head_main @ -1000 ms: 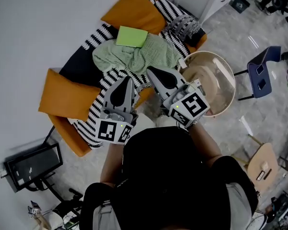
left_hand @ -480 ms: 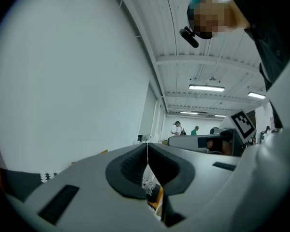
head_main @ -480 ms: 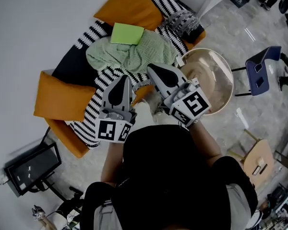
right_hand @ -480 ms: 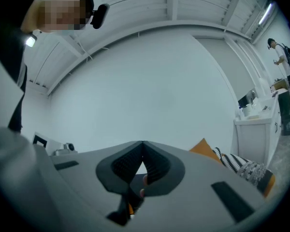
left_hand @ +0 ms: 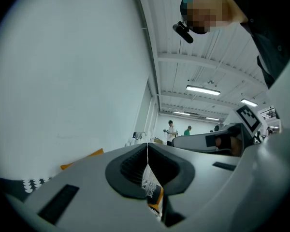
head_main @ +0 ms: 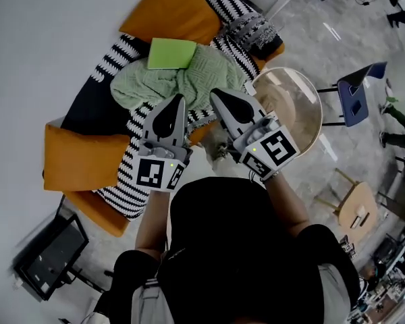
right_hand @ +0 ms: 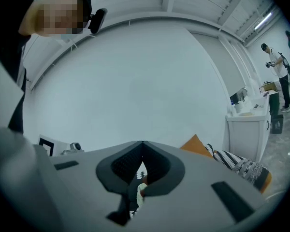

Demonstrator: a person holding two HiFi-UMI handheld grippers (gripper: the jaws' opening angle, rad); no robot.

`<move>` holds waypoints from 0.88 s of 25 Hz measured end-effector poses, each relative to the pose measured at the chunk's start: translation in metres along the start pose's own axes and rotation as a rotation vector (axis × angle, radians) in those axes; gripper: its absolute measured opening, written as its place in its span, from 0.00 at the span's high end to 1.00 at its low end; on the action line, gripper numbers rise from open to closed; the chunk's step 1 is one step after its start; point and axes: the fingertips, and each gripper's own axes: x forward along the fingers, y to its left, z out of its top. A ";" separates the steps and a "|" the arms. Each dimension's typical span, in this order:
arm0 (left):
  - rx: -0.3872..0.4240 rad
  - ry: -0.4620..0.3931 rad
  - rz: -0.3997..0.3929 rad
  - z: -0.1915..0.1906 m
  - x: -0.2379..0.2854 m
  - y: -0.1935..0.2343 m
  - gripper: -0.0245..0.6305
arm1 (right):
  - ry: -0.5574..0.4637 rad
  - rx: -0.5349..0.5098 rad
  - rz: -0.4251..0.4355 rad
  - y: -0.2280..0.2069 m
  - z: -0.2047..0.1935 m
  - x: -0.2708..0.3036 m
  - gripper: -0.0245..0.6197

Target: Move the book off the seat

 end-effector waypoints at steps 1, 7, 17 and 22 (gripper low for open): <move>-0.003 0.004 -0.005 -0.001 0.004 0.011 0.95 | 0.009 0.001 -0.007 -0.001 -0.003 0.010 0.94; -0.025 0.059 -0.010 -0.022 0.023 0.080 0.95 | 0.052 0.010 -0.030 -0.006 -0.020 0.067 0.94; -0.084 0.162 0.032 -0.103 0.066 0.167 0.94 | 0.173 0.049 -0.083 -0.048 -0.087 0.135 0.94; -0.100 0.191 0.057 -0.150 0.087 0.218 0.91 | 0.226 0.070 -0.084 -0.074 -0.133 0.173 0.94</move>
